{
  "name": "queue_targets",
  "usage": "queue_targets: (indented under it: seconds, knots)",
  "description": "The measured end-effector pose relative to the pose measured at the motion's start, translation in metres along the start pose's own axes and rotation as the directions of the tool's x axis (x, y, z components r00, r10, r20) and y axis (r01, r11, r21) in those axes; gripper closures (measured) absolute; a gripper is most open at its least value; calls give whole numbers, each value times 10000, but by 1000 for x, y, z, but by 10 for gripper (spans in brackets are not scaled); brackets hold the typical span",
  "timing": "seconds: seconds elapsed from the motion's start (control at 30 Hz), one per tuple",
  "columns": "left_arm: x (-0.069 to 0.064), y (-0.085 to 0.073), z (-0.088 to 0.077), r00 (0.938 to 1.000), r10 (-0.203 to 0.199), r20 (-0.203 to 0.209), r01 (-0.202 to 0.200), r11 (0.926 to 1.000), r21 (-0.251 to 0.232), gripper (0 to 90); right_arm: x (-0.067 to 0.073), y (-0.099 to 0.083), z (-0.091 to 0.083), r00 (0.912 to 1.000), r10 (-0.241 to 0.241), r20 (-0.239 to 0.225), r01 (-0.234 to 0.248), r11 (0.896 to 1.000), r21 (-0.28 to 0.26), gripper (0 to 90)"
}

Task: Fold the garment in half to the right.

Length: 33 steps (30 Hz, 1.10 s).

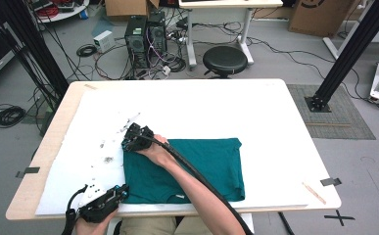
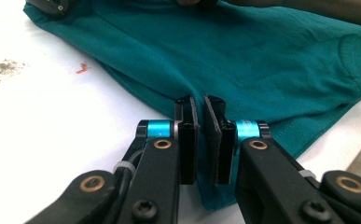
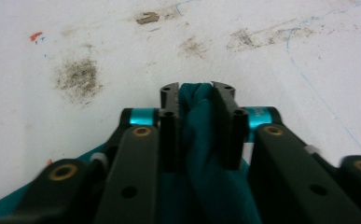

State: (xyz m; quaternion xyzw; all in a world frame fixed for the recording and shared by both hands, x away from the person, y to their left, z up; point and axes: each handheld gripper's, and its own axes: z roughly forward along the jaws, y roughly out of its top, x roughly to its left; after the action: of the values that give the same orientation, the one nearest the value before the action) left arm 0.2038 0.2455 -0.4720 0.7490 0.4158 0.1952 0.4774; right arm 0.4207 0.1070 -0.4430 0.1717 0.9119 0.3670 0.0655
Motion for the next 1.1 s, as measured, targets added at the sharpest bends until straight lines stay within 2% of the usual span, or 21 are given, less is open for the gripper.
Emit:
queue_targets:
  seconds: [0.13, 0.3, 0.4, 0.6, 0.77, 0.97, 1.1]
  knots:
    - [0, 0, 0, 10000, 11, 7, -11, 10000, -14, 841, 0, 0, 0, 9998, -216, 29, 216, 9998, -19, 808]
    - [0, 0, -1, 10000, 91, -17, -92, 9999, -58, 844, -1, 1, -2, 9999, -113, -75, 114, 9999, 65, 818]
    - [2, 4, -8, 10000, 53, 76, -50, 9995, -317, 845, -2, 3, -6, 9998, -48, -197, 46, 9999, -110, 818]
    - [0, 18, -22, 9993, 370, -92, -376, 9962, -791, 845, -2, 11, -24, 9995, 0, -305, -29, 9954, -957, 818]
    - [0, 26, -37, 9968, 623, -498, -674, 9919, -1079, 845, 1, 21, -37, 9991, 0, -416, -69, 9862, -1655, 818]
    - [10, 29, -55, 9957, 414, -833, -536, 9874, -1492, 845, 5, 34, -46, 9972, 142, -738, -313, 9712, -2360, 817]
    - [12, 34, -61, 9956, 366, -858, -509, 9840, -1705, 845, 6, 41, -53, 9980, 18, -638, -185, 9648, -2624, 817]
